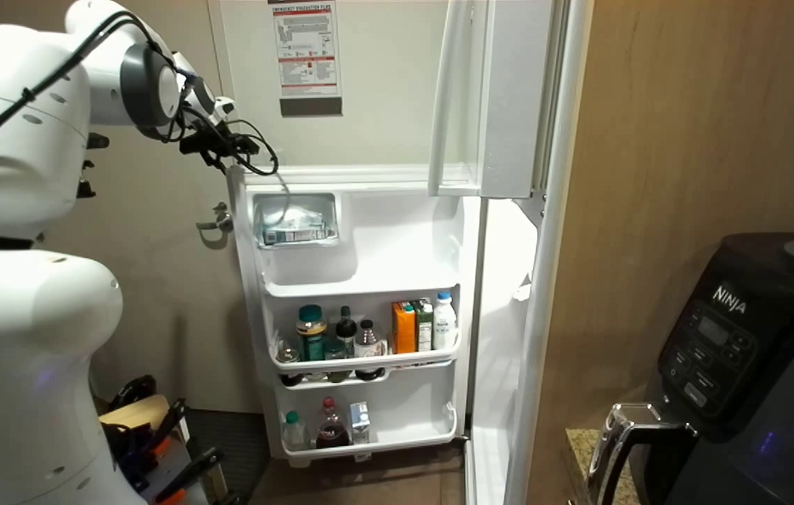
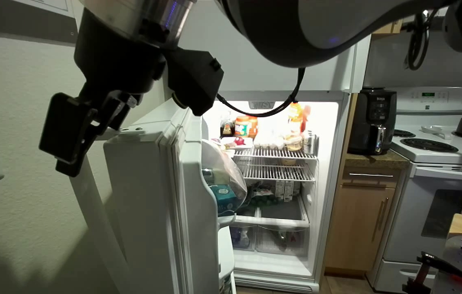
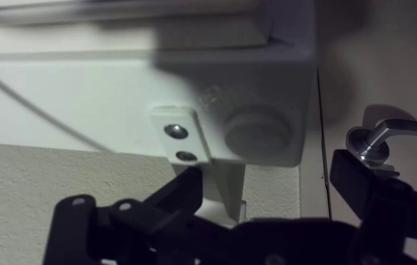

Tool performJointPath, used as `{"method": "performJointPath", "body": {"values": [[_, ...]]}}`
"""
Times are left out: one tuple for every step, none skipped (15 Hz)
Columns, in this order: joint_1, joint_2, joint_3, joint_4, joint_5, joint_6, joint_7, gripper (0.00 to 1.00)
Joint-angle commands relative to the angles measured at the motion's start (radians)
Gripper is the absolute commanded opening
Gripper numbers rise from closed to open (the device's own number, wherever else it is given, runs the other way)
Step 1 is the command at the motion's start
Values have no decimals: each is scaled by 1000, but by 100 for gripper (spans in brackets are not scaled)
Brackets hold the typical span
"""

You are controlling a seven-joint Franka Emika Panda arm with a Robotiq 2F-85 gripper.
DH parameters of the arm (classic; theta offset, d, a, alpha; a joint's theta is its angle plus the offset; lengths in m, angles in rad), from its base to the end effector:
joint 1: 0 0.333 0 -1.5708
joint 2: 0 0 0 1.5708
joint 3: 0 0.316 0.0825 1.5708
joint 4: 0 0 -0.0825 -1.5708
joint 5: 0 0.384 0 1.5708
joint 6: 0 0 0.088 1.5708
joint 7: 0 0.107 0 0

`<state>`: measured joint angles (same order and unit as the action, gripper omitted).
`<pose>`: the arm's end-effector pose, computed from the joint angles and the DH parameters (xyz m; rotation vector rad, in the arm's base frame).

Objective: Close the bottom fridge door

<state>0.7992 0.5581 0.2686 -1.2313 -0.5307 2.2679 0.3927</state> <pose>0.4228 0.6271 0.5123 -2.6876 -1.1995 -0.9106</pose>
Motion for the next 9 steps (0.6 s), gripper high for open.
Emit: {"method": "performJointPath", "body": {"values": [[-50,-102,31,-123,74,-81,-50,100],[-58,-122,37,-140,89,-105,-57,100],[-67,-152,41,-168,103,-121,-65,100],[-77,-178,45,-194,114,-125,-72,100],[-86,-207,48,-222,120,-122,-77,100],[-94,-238,47,-254,119,-107,-76,100],[-100,-268,45,-279,120,-108,-73,100],[-104,-297,43,-305,120,-111,-70,100],[-112,-328,43,-333,128,-115,-71,100]]}}
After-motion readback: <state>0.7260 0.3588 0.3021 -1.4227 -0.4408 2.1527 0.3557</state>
